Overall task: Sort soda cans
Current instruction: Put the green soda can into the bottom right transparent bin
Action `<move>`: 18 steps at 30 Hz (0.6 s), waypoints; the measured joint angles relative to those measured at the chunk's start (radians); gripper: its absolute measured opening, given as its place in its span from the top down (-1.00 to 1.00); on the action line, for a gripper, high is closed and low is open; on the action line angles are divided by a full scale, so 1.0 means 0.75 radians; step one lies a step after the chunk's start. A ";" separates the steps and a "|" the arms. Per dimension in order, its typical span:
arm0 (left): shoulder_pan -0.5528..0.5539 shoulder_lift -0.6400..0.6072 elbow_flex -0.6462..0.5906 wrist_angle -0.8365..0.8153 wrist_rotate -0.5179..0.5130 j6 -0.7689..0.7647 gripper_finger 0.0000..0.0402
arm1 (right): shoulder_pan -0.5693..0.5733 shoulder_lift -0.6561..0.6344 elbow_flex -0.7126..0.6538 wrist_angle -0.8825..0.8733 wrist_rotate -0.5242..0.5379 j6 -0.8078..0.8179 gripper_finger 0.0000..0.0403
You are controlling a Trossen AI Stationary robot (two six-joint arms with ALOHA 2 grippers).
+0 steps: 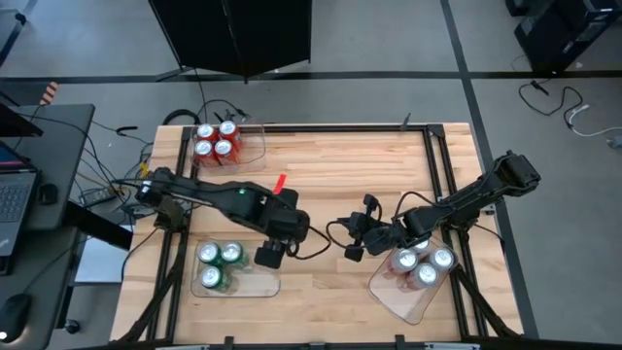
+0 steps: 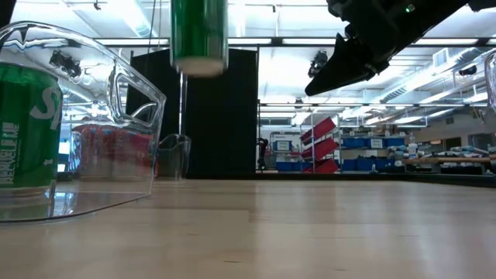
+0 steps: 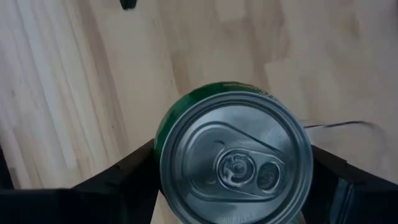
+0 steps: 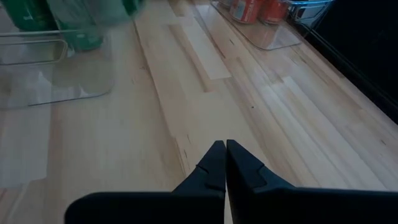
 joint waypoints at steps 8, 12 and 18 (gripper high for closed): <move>-0.175 0.001 0.119 -0.245 0.016 -0.305 -0.43 | 0.000 0.000 0.000 -0.001 0.000 0.002 1.00; -0.290 -0.019 0.051 -0.234 0.066 -0.447 -0.43 | 0.000 0.000 0.000 -0.002 -0.001 0.001 1.00; -0.422 -0.069 -0.136 -0.228 0.054 -0.679 -0.43 | 0.000 0.000 0.000 -0.004 -0.001 0.001 1.00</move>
